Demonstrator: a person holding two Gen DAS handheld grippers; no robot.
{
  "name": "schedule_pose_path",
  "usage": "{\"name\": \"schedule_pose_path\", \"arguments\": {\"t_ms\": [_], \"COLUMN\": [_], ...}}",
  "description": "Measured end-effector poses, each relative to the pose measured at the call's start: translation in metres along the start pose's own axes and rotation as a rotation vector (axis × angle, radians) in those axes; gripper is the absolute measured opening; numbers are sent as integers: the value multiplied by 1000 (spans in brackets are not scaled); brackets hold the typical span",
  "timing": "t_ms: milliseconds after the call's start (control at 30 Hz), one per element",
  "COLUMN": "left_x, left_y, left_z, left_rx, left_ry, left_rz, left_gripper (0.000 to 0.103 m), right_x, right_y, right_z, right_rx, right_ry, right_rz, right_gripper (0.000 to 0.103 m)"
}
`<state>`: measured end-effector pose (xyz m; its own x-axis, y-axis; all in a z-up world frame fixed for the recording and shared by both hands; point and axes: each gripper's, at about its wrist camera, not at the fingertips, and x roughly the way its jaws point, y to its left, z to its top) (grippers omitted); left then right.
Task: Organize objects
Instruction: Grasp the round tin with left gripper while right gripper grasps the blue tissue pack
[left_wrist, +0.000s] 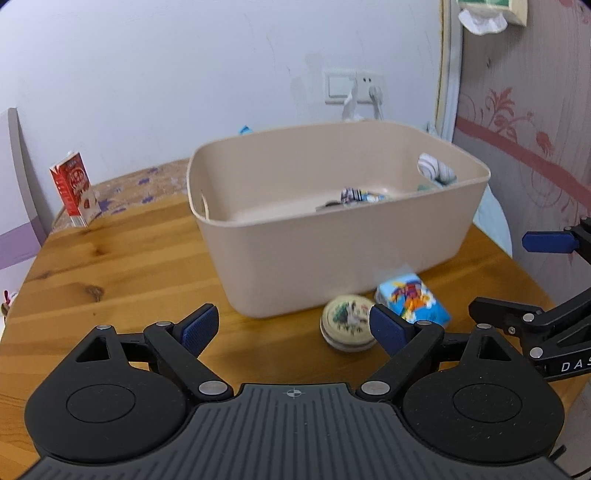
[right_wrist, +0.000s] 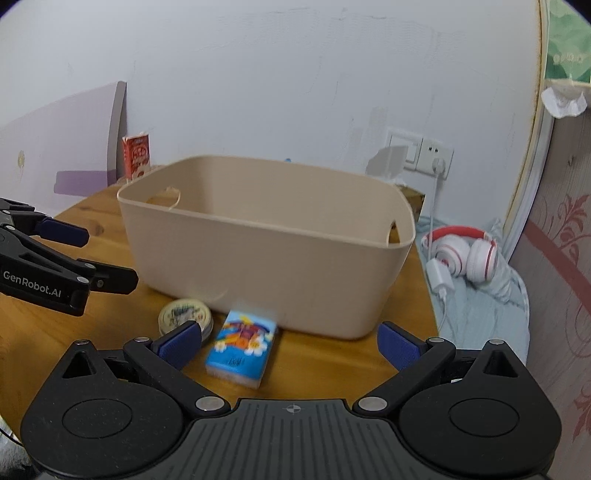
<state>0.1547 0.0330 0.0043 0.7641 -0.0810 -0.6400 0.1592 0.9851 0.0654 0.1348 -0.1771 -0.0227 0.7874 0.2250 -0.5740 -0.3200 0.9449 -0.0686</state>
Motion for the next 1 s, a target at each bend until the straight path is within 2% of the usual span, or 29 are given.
{"name": "schedule_pose_path", "arguments": {"t_ms": [567, 1000], "left_x": [39, 58], "left_y": [1, -8], "left_z": [-11, -2], "left_rx": [-26, -16], "left_ry": [98, 152], "left_rz": [-6, -73], "left_gripper": [90, 90], "right_x": [44, 70], "right_y": [25, 8], "right_z": [-25, -25], "right_rx": [-10, 44], "right_ry": [98, 128], "right_rz": [51, 32], "right_gripper": [103, 103]}}
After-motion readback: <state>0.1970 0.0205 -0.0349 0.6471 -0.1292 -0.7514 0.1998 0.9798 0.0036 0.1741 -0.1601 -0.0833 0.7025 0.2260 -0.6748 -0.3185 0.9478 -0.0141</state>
